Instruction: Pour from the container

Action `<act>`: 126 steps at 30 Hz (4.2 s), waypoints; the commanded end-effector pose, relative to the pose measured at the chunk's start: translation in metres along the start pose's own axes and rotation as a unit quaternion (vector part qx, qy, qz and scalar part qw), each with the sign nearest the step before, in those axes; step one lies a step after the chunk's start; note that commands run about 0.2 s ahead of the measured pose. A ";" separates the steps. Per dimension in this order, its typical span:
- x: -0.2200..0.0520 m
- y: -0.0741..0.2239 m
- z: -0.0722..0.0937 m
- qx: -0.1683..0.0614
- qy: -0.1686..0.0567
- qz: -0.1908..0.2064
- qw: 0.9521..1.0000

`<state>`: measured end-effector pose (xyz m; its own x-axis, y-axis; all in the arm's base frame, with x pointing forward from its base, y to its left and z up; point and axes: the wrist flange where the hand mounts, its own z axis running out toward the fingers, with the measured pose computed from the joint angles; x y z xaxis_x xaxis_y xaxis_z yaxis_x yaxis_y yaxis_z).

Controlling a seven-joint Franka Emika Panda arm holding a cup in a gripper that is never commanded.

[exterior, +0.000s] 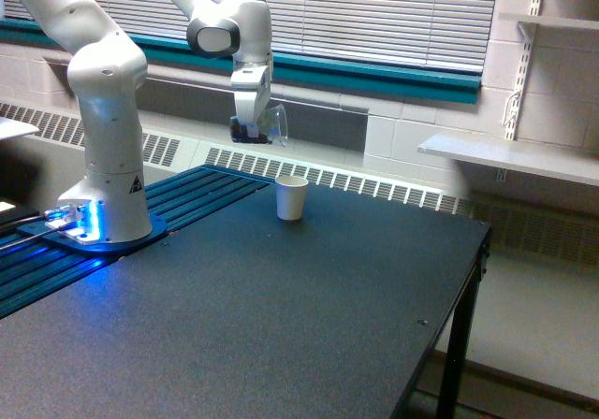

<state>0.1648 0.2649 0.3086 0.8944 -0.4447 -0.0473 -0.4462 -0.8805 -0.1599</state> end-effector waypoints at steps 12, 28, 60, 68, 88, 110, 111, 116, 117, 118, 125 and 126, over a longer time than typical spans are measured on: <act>0.026 0.022 0.022 -0.024 -0.018 0.006 1.000; 0.046 0.034 0.036 -0.045 -0.037 0.003 0.998; 0.063 0.030 0.048 -0.077 -0.065 -0.006 0.995; 0.064 0.027 0.051 -0.080 -0.074 -0.007 0.994; 0.070 0.014 0.052 -0.087 -0.075 -0.021 0.993; 0.083 -0.006 0.045 -0.096 -0.077 -0.051 0.991; 0.084 -0.007 0.045 -0.096 -0.077 -0.052 0.991; 0.086 -0.009 0.045 -0.098 -0.080 -0.054 0.990; 0.086 -0.009 0.045 -0.099 -0.081 -0.055 0.990; 0.086 -0.009 0.045 -0.099 -0.082 -0.056 0.990; 0.084 -0.013 0.046 -0.103 -0.087 -0.060 0.989; 0.083 -0.013 0.046 -0.103 -0.087 -0.061 0.989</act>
<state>0.2462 0.2420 0.2606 0.9193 -0.3363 -0.2043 -0.3379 -0.9408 0.0280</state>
